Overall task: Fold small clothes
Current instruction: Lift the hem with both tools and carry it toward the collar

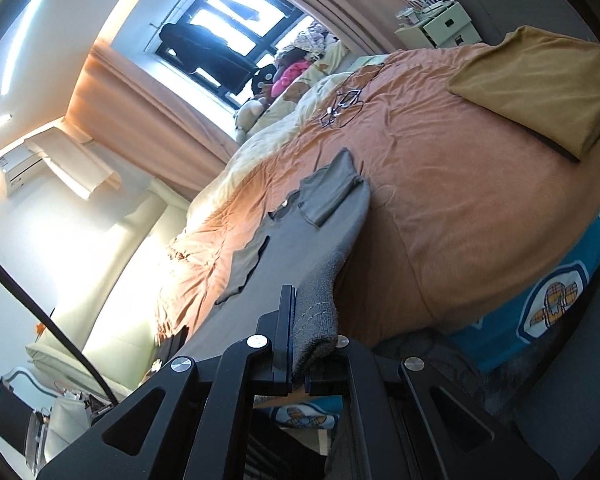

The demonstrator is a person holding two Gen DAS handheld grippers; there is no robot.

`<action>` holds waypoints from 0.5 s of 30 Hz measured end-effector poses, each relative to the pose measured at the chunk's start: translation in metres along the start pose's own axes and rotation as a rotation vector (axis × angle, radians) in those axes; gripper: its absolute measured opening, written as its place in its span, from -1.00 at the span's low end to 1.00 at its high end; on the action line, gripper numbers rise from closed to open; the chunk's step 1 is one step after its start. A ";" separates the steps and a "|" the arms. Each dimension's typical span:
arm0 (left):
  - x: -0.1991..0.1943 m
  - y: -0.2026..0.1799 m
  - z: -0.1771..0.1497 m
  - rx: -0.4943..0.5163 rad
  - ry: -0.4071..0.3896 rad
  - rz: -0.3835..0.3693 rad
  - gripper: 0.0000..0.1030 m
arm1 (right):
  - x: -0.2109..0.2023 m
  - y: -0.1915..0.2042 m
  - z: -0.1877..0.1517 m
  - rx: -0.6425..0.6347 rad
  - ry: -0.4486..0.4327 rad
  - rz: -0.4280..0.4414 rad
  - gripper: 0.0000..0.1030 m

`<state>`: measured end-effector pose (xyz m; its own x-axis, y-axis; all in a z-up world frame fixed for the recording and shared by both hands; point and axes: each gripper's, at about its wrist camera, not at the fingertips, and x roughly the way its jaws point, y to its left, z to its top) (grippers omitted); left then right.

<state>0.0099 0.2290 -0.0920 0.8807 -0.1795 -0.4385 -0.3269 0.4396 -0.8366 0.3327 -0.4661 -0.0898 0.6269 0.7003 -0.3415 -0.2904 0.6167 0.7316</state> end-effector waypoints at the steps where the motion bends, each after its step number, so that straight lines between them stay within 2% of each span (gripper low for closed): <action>1: -0.002 0.002 -0.001 -0.003 0.001 0.000 -0.91 | 0.000 -0.003 -0.003 0.001 0.003 -0.003 -1.00; 8: -0.009 0.010 -0.003 -0.002 0.016 0.005 -0.91 | -0.014 -0.008 -0.013 0.006 0.018 -0.009 -1.00; 12: 0.003 -0.003 0.015 0.013 0.015 0.011 -0.91 | -0.005 -0.005 0.007 -0.006 0.009 -0.011 -1.00; 15: 0.015 -0.020 0.032 0.042 0.007 0.017 -0.91 | 0.013 0.005 0.035 -0.037 0.002 -0.007 -1.00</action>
<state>0.0407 0.2458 -0.0718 0.8725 -0.1778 -0.4551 -0.3271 0.4795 -0.8143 0.3647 -0.4669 -0.0703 0.6276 0.6967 -0.3476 -0.3126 0.6343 0.7070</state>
